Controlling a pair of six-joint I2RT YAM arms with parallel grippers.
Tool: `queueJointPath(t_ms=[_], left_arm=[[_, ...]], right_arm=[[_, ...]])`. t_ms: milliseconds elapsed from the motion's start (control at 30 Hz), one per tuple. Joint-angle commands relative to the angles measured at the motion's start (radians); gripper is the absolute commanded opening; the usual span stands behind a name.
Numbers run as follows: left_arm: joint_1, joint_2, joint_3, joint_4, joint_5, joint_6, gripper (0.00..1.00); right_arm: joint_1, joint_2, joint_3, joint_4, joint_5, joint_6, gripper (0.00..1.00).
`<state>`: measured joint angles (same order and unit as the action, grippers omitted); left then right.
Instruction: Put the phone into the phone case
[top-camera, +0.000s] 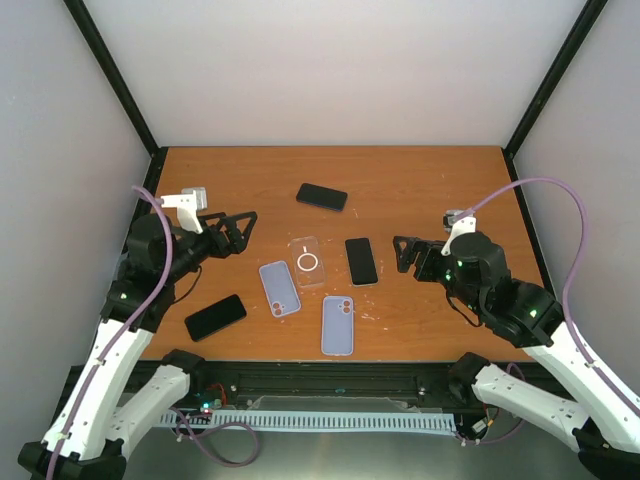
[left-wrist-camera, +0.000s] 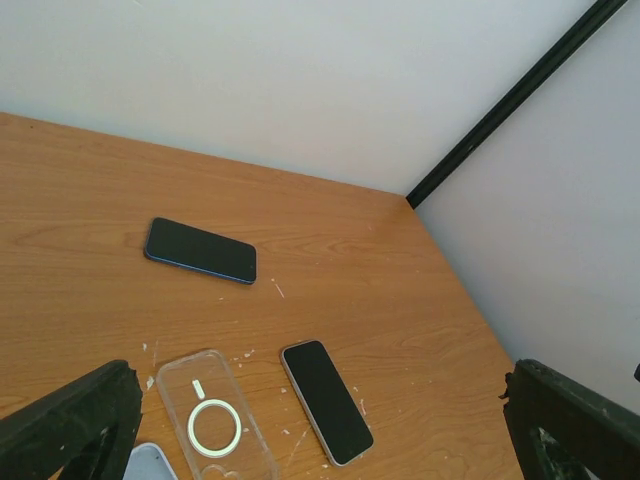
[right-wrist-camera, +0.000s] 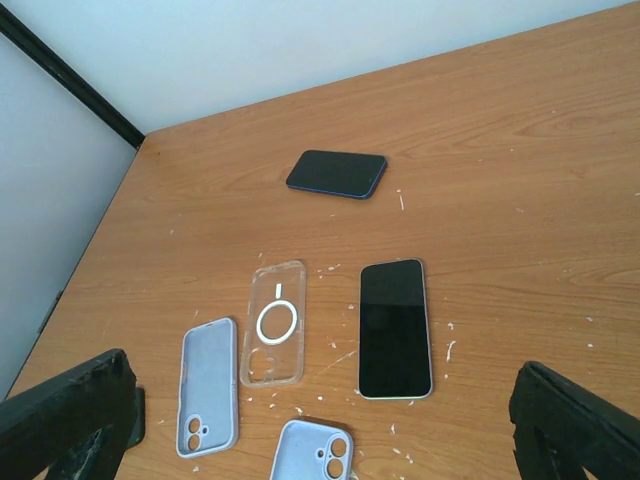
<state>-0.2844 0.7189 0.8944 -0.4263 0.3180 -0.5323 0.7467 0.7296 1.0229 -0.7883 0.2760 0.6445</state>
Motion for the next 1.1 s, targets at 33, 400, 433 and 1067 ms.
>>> queueJointPath(t_ms=[33, 400, 433, 1067], left_arm=[[-0.007, -0.002, 0.012, 0.003, -0.045, -0.007, 0.99], [-0.007, 0.068, -0.083, -0.013, -0.031, -0.027, 1.0], [-0.007, 0.08, -0.1, -0.01, -0.026, -0.04, 1.0], [-0.007, 0.359, -0.28, 0.116, 0.13, -0.121, 0.87]], right_arm=[[-0.003, 0.01, -0.012, 0.022, 0.002, 0.006, 1.0], [-0.001, 0.137, -0.044, 0.033, -0.087, 0.065, 1.0], [-0.001, 0.171, -0.044, 0.033, -0.105, 0.066, 0.99], [0.014, 0.847, 0.012, 0.275, 0.044, -0.081, 0.73]])
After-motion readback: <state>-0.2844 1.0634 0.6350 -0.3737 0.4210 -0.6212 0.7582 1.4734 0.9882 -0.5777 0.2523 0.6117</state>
